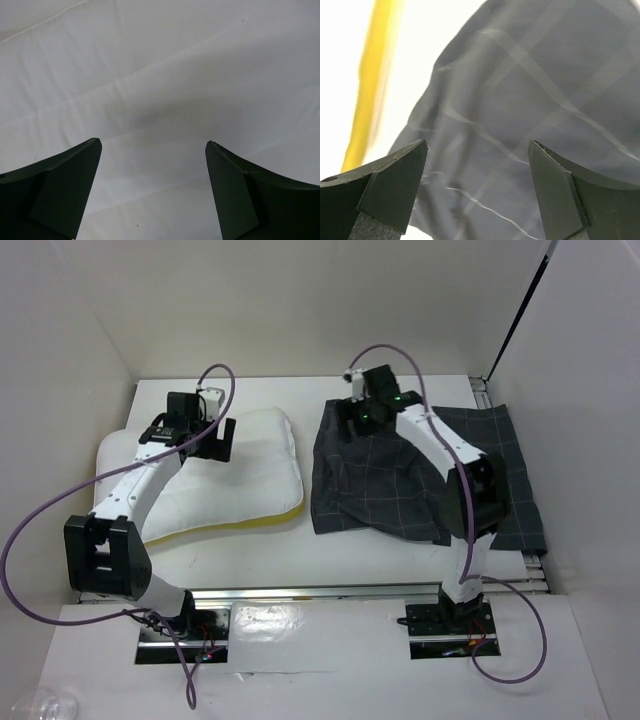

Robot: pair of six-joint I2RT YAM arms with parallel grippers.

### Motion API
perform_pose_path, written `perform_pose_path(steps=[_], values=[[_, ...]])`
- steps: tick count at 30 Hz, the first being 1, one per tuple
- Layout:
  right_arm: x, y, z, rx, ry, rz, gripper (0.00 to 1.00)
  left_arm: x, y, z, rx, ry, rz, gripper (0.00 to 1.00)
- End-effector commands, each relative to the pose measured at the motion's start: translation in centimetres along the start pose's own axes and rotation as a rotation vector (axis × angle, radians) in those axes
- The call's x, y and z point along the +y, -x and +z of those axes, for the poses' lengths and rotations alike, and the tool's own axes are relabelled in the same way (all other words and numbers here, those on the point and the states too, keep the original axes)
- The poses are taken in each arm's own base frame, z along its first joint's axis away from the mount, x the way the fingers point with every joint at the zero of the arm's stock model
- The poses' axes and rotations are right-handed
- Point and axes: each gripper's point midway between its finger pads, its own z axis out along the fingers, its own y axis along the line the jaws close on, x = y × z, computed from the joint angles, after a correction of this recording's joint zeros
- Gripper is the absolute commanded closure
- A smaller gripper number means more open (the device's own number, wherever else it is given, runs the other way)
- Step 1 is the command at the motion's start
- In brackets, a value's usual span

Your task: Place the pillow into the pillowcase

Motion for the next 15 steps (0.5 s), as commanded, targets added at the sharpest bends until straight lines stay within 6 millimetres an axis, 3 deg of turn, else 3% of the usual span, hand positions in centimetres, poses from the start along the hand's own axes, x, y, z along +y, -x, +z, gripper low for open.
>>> perform_pose_path(steps=[1,9,10,15], values=[[5.2,-1.8,1.5,0.103,0.046,-0.152,0.11,0.2,0.7,-1.1,-0.046,0.017,0.007,0.0],[6.2,-3.1,3.5,0.15,0.072,-0.13,0.15,0.4,1.2,-1.4,-0.067,0.029,0.007,0.0],[6.1,-4.0,4.1,0.178,0.071,-0.128,0.15,0.4,1.2,-1.4,-0.067,0.029,0.007,0.0],[6.0,-4.0,5.3,0.188,0.059,-0.108,0.19,0.8,0.6,-1.2,-0.052,0.047,0.016,0.0]])
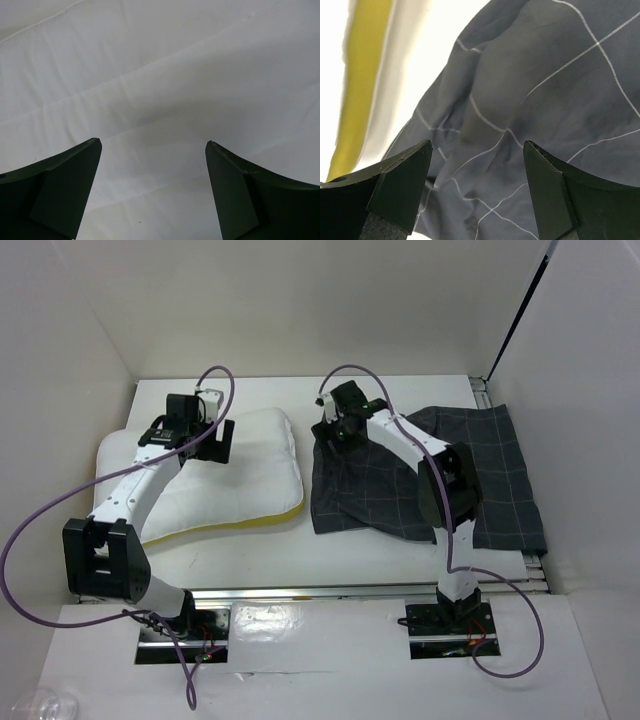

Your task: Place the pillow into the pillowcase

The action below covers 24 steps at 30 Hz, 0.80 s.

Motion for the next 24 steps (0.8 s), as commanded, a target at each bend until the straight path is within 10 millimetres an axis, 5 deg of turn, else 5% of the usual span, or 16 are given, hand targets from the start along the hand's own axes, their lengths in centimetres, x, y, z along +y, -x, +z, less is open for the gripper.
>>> perform_pose_path(steps=[1,14,24], values=[[-0.2,1.5,0.1,-0.021,-0.023,0.019,0.19,0.5,1.1,-0.9,-0.051,0.029,0.012,0.0],[-1.5,1.0,2.9,0.011,-0.057,0.05,0.26,1.4,0.8,-0.9,-0.048,0.064,0.015,0.0],[-3.1,-0.7,4.8,0.053,-0.095,0.07,0.67,1.9,1.7,-0.3,-0.05,0.071,0.017,0.0]])
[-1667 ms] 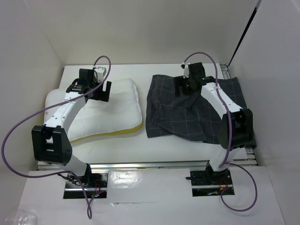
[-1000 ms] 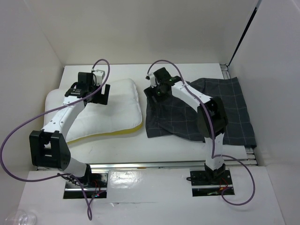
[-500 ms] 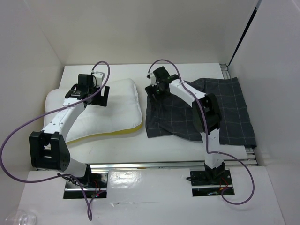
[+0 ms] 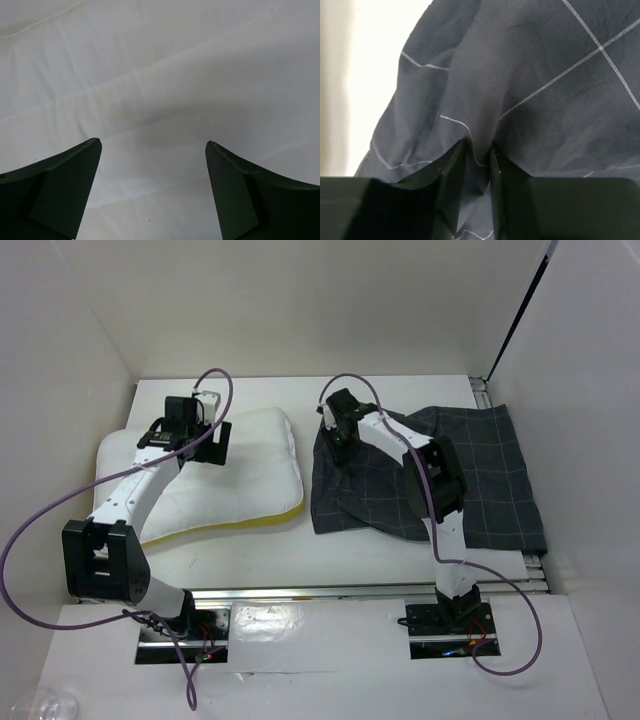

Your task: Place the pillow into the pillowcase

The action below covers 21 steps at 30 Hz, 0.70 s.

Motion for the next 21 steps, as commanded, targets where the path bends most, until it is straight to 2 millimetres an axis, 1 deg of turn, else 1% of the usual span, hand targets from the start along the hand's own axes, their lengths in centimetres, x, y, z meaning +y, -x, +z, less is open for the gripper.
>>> perform_pose_path(steps=[1,2,3,4,5,6,7,8,9,10,11,12,13,14,15,16,17,18,19,20,21], values=[[-0.7,1.2,0.1,-0.036,-0.012,0.012,0.69,0.9,2.5,-0.3,-0.059,0.023,0.022,0.0],[-1.0,0.9,0.5,-0.026,-0.006,0.022,0.71,0.9,2.5,-0.3,-0.059,0.023,0.022,0.0],[-1.0,0.9,0.5,-0.026,-0.006,0.022,0.75,0.9,2.5,-0.3,-0.059,0.023,0.022,0.0],[-0.9,0.9,0.5,-0.026,0.003,0.022,0.79,0.9,2.7,-0.2,-0.06,0.023,0.022,0.0],[-1.3,0.9,0.5,-0.027,0.007,0.019,0.85,0.9,2.7,-0.2,-0.06,0.023,0.031,0.0],[-1.2,1.0,0.3,-0.024,0.017,0.019,1.0,0.9,2.7,-0.2,-0.06,0.023,0.031,0.0],[-1.5,1.5,-0.1,-0.035,0.026,0.017,1.0,0.9,2.5,0.1,-0.05,0.022,0.032,0.0],[-1.1,2.0,-0.7,-0.045,0.046,0.007,1.0,0.7,2.5,0.1,-0.051,0.011,0.032,0.0],[-1.2,2.9,-2.2,-0.068,0.063,0.003,1.0,0.7,2.3,0.4,-0.042,0.01,0.033,0.0],[-1.2,3.3,-3.2,-0.081,0.099,0.003,1.0,0.6,2.7,0.3,-0.052,0.002,0.032,0.0],[-1.2,3.8,-4.3,-0.093,0.125,0.01,1.0,0.3,2.5,0.7,-0.043,-0.011,0.033,0.0],[-1.8,3.9,-5.5,-0.101,0.136,0.01,1.0,0.3,2.6,1.0,-0.039,-0.012,0.033,0.0],[-1.4,5.0,-7.7,-0.152,0.172,-0.003,1.0,0.1,3.0,0.8,-0.049,-0.023,0.033,0.0],[-1.4,5.4,-9.1,-0.174,0.193,-0.009,1.0,-0.1,2.7,1.2,-0.039,-0.034,0.034,0.0],[-2.0,5.5,-10.2,-0.195,0.199,-0.009,1.0,-0.2,3.0,1.4,-0.041,-0.042,0.034,0.0],[-1.6,5.5,-10.9,-0.21,0.212,-0.014,1.0,-0.2,3.2,1.7,-0.04,-0.043,0.034,0.0],[-1.5,6.0,-13.2,-0.259,0.248,-0.024,1.0,-0.4,3.4,1.9,-0.041,-0.053,0.034,0.0],[-1.6,6.0,-14.0,-0.273,0.261,-0.02,1.0,-0.5,3.4,2.0,-0.032,-0.065,0.043,0.0],[-1.2,5.7,-14.4,-0.272,0.279,-0.021,1.0,-0.5,3.8,2.3,-0.034,-0.065,0.044,0.0],[-0.9,5.8,-15.8,-0.299,0.313,-0.023,1.0,-0.7,3.6,2.3,-0.026,-0.077,0.044,0.0],[-1.0,5.6,-16.3,-0.306,0.327,-0.02,1.0,-0.6,4.0,2.5,-0.029,-0.076,0.057,0.0]])
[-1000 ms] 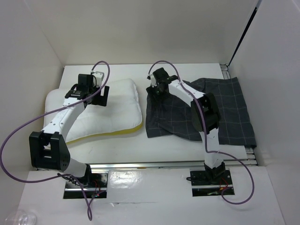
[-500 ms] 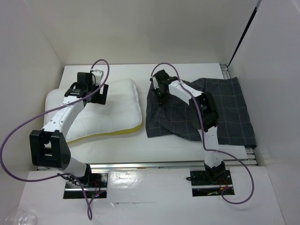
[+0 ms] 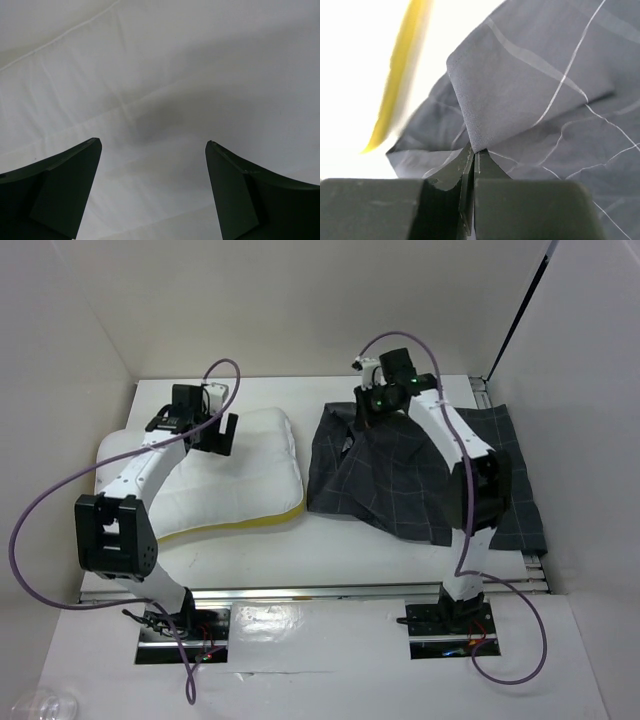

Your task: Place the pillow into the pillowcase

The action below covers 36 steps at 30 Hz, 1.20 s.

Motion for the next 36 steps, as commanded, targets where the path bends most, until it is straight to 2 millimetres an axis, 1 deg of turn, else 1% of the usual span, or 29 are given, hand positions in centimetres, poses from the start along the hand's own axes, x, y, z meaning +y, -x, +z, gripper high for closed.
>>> perform_pose_path(steps=[1,2,4,7,8,9,10,11,12,13,14,16,17,18,19,20,21,23,24,25,26,27,28,29,30,33,34,35,36], values=[[3.6,1.6,-4.9,-0.092,0.132,-0.047,1.0,-0.1,3.0,-0.5,-0.065,-0.036,0.035,0.0],[4.1,1.4,-4.9,-0.087,0.159,-0.053,1.0,-0.3,2.5,0.1,-0.036,-0.059,0.069,0.0],[4.0,0.6,-5.5,-0.065,0.165,-0.046,1.0,-0.4,3.4,0.1,-0.057,-0.076,0.117,0.0],[4.4,0.1,-5.9,-0.048,0.176,-0.049,1.0,-1.4,2.8,0.6,-0.016,-0.169,0.237,0.0],[4.5,-0.5,-5.7,-0.029,0.188,-0.038,1.0,-2.5,3.8,0.1,-0.034,-0.244,0.283,0.0],[4.6,-0.7,-5.9,-0.029,0.188,-0.038,1.0,-3.0,1.9,0.5,0.052,-0.305,0.334,0.0],[4.5,-0.8,-5.7,-0.029,0.188,-0.038,1.0,-3.1,3.0,0.0,0.042,-0.327,0.362,0.0],[4.5,-0.8,-5.7,-0.029,0.188,-0.038,1.0,-4.0,2.8,-0.4,0.056,-0.399,0.394,0.0],[4.5,-0.8,-5.7,-0.029,0.188,-0.038,1.0,-4.1,2.2,-0.5,0.076,-0.441,0.475,0.0],[4.5,-0.8,-5.7,-0.029,0.188,-0.038,1.0,-4.4,0.8,-1.2,0.134,-0.488,0.502,0.0],[4.7,-0.8,-6.1,-0.029,0.188,-0.038,1.0,-4.1,0.7,-1.4,0.14,-0.488,0.543,0.0],[4.8,-0.8,-6.1,-0.031,0.197,-0.049,1.0,-3.5,-0.5,-1.0,0.172,-0.48,0.66,0.0],[4.8,-1.2,-5.9,-0.022,0.198,-0.044,1.0,-3.1,-1.2,-1.1,0.184,-0.461,0.695,0.0],[4.9,-1.0,-6.2,-0.03,0.197,-0.048,1.0,-2.9,-1.9,-0.9,0.208,-0.455,0.74,0.0],[4.8,-1.4,-6.0,-0.019,0.198,-0.043,1.0,-2.8,-2.1,-1.0,0.198,-0.466,0.806,0.0],[4.8,-1.7,-5.9,-0.011,0.199,-0.039,1.0,-2.6,-3.7,-0.6,0.241,-0.476,0.823,0.0],[4.9,-1.6,-6.2,-0.019,0.198,-0.043,1.0,-2.3,-3.1,-1.0,0.206,-0.446,0.842,0.0],[4.5,-1.5,-6.3,-0.022,0.192,-0.045,1.0,-2.3,-3.1,-1.0,0.176,-0.43,0.857,0.0],[4.8,-1.6,-6.6,-0.025,0.201,-0.046,1.0,-2.8,-4.2,-0.8,0.179,-0.438,0.864,0.0],[5.0,-1.8,-6.6,-0.018,0.216,-0.041,1.0,-2.4,-2.4,-0.8,0.098,-0.367,0.867,0.0],[5.2,-1.8,-6.7,-0.019,0.225,-0.041,1.0,-2.1,-2.1,-0.6,0.07,-0.333,0.865,0.0],[5.2,-2.0,-6.7,-0.011,0.227,-0.036,1.0,-2.2,-3.7,0.0,0.076,-0.324,0.856,0.0],[5.4,-2.0,-6.7,-0.013,0.237,-0.036,1.0,-2.0,-3.5,0.2,0.045,-0.291,0.854,0.0],[5.4,-2.0,-6.7,-0.013,0.237,-0.036,1.0,-1.8,-1.6,0.1,-0.047,-0.233,0.855,0.0],[5.5,-1.9,-6.9,-0.012,0.237,-0.045,1.0,-2.0,-3.0,0.6,-0.044,-0.234,0.844,0.0],[5.7,-2.0,-7.2,-0.004,0.248,-0.039,1.0,-2.5,-3.3,1.7,-0.091,-0.212,0.809,0.0],[5.5,-2.2,-6.8,0.005,0.249,-0.044,1.0,-2.6,-3.2,2.0,-0.104,-0.204,0.794,0.0],[5.6,-2.2,-7.0,0.008,0.25,-0.043,1.0,-3.0,-3.2,2.5,-0.106,-0.21,0.788,0.0],[5.8,-2.1,-7.0,0.006,0.26,-0.042,1.0,-3.2,-4.6,3.6,-0.061,-0.234,0.775,0.0]])
